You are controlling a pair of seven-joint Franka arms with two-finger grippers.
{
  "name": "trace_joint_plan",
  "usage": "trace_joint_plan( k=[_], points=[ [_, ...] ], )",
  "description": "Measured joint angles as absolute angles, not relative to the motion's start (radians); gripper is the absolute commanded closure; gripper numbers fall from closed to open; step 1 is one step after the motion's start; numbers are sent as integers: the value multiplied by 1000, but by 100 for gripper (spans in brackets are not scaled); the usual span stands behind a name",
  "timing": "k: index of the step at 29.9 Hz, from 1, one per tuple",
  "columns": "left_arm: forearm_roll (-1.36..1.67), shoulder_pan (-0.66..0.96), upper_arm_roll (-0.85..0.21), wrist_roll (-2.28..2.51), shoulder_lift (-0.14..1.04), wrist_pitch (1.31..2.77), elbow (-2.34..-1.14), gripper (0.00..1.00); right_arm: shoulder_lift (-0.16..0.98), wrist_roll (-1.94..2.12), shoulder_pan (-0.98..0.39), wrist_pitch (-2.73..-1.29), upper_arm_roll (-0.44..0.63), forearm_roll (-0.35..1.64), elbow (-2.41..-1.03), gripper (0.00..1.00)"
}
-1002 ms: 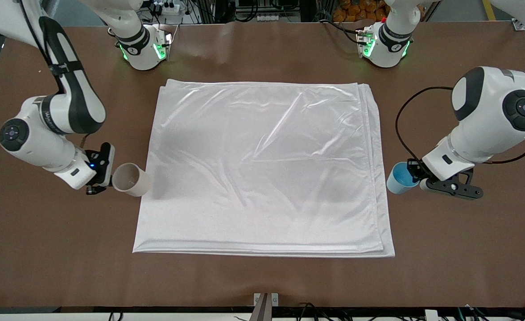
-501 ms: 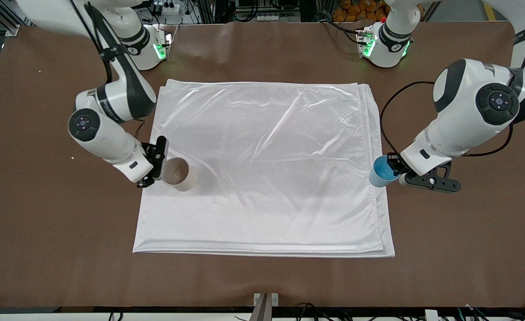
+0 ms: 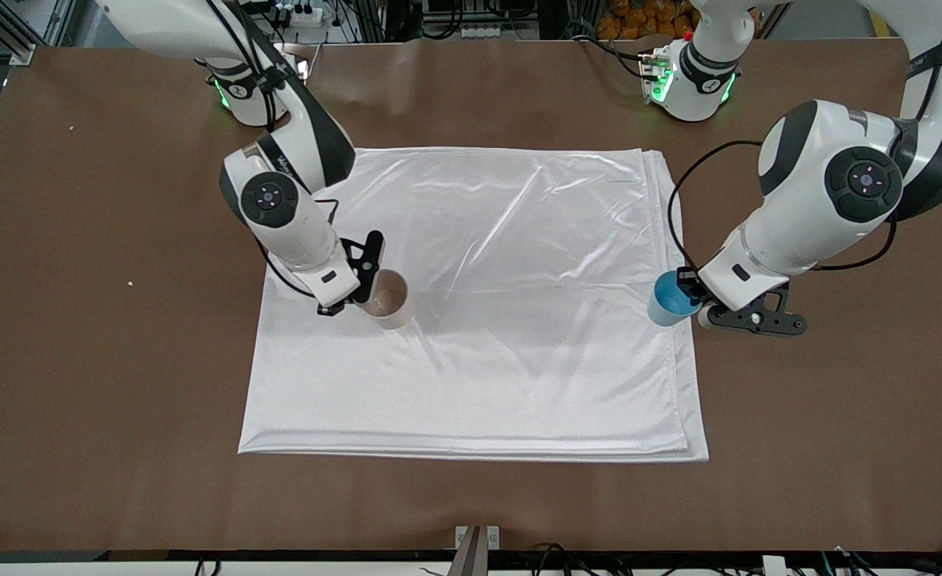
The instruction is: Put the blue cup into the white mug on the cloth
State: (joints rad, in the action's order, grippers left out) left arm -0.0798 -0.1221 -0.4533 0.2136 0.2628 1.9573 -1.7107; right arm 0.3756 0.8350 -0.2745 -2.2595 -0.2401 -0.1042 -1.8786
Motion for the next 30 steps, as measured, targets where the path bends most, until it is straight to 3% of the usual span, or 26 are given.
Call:
trace_joint_plan(
  k=[16,30],
  points=[
    [-64,-96,-505,337,262,1869,-1674,100,537,778,-365,-2290,-235,-115,-1810,100],
    [-63,-73,-511,401,262,1842,-1648,100,570,711,-406,-2324,-234,-158,-1798,97]
  ],
)
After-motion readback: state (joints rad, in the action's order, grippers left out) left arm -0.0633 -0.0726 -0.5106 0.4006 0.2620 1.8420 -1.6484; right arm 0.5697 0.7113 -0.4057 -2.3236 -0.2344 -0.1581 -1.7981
